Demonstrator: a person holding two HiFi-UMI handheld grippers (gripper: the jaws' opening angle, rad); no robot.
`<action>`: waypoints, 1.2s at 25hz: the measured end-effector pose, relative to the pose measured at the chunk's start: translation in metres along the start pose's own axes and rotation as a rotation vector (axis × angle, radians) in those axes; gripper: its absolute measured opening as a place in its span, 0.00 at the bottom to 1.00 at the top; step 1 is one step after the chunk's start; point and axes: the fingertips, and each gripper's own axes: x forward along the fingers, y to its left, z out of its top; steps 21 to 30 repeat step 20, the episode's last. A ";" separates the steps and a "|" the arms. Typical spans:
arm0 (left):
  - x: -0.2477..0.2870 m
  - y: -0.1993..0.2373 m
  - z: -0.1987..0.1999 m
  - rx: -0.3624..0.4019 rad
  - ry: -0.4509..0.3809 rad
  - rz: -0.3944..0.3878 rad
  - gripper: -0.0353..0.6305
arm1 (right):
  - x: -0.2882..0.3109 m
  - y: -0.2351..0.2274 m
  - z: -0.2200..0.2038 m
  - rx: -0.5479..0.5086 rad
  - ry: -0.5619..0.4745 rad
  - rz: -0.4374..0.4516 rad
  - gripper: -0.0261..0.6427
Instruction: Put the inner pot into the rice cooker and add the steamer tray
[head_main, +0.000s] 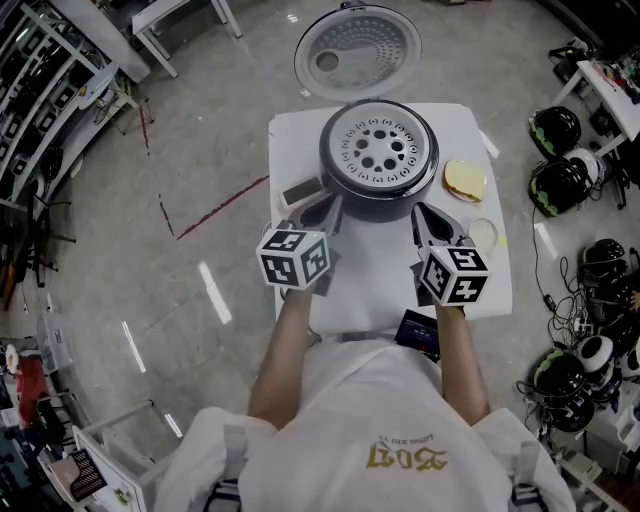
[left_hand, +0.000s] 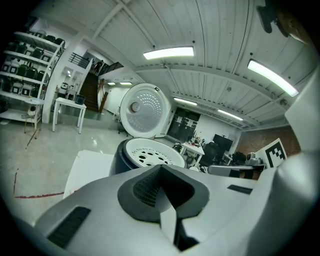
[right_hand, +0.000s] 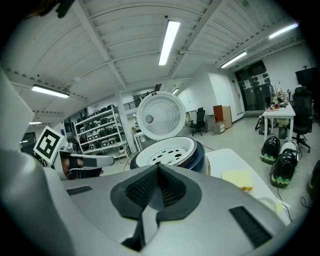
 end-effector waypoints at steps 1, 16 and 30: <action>0.001 0.000 0.000 0.000 0.000 0.000 0.08 | 0.000 -0.001 0.000 0.001 0.001 -0.002 0.06; -0.001 0.006 0.003 -0.013 -0.004 0.006 0.08 | 0.003 -0.008 -0.002 0.012 0.019 -0.045 0.06; -0.002 0.009 0.005 -0.015 -0.005 0.004 0.08 | 0.005 -0.005 -0.002 0.011 0.020 -0.043 0.06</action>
